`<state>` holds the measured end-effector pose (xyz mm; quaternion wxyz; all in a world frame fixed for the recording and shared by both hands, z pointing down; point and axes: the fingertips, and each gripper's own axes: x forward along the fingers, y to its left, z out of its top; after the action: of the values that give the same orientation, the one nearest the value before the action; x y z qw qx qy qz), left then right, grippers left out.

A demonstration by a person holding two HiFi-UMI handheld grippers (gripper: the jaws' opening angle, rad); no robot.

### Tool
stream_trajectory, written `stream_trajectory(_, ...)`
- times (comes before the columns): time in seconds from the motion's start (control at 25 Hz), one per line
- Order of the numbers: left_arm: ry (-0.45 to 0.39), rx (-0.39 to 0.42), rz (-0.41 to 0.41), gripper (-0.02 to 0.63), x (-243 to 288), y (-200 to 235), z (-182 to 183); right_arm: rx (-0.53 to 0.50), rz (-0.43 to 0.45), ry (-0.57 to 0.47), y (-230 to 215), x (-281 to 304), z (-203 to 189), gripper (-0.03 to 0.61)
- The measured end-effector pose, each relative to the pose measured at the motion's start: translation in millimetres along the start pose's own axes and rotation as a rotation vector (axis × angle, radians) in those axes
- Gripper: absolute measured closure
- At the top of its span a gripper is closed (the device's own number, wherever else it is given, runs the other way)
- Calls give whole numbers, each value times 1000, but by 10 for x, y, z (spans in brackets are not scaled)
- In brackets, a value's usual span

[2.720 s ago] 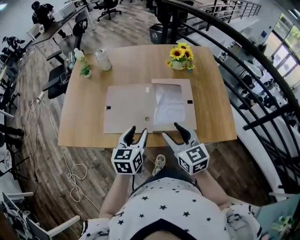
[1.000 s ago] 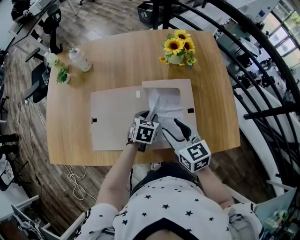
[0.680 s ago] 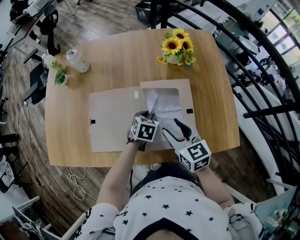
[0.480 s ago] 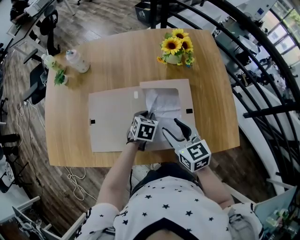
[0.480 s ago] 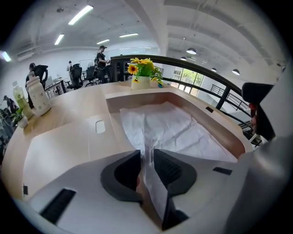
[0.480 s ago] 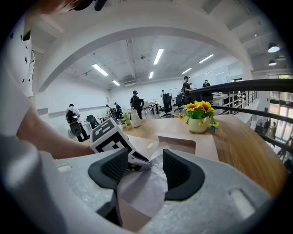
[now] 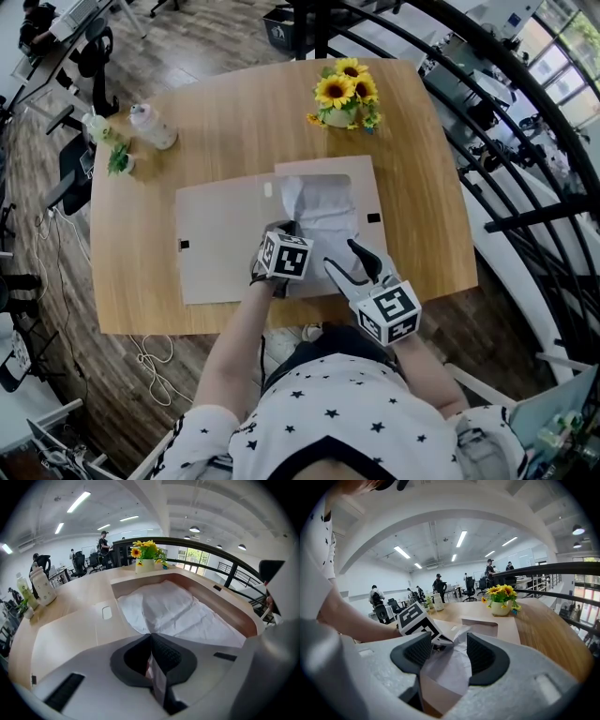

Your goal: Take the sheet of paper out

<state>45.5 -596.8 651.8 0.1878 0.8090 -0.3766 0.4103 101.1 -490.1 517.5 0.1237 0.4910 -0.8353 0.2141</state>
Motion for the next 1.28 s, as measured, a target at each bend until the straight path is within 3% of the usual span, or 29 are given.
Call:
stream_trajectory(0.68, -141, 0, 20, 609, -720, -166, 43, -18, -3, -52, 418, -470, -81, 357)
stream_trajectory(1.28, -338, -108, 68, 609, -1817, -370, -235, -80, -32, -129, 1040, -1118, -246, 357)
